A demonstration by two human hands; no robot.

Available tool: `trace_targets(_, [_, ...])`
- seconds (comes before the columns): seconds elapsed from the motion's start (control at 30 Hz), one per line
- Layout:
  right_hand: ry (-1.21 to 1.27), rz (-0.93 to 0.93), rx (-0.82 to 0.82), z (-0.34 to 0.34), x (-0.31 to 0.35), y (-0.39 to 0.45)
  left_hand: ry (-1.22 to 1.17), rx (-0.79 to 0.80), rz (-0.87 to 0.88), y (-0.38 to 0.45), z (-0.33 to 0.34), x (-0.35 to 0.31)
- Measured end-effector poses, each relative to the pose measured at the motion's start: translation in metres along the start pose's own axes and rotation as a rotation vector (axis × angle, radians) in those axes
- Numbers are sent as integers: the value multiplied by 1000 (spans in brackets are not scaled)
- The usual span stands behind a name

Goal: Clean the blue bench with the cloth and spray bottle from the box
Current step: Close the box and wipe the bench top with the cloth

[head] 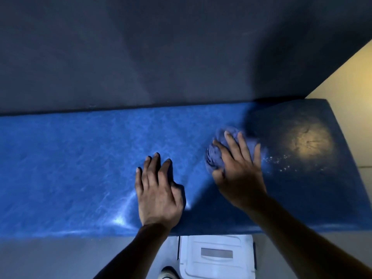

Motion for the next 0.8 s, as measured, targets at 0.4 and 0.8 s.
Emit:
trace_targets(0.4, [-34, -178, 74, -12, -29, -93, -37, 56, -34, -4, -6, -7])
trace_targets(0.8, [-141, -890, 336, -35, -96, -45, -2, 63, -106, -23, 23, -130])
Point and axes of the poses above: each hand's wrist, its own y-axis towards the middle knuckle, its own z-axis out of the palm, x = y × z, the point moved 4 cm from there along y, towards the middle knuckle
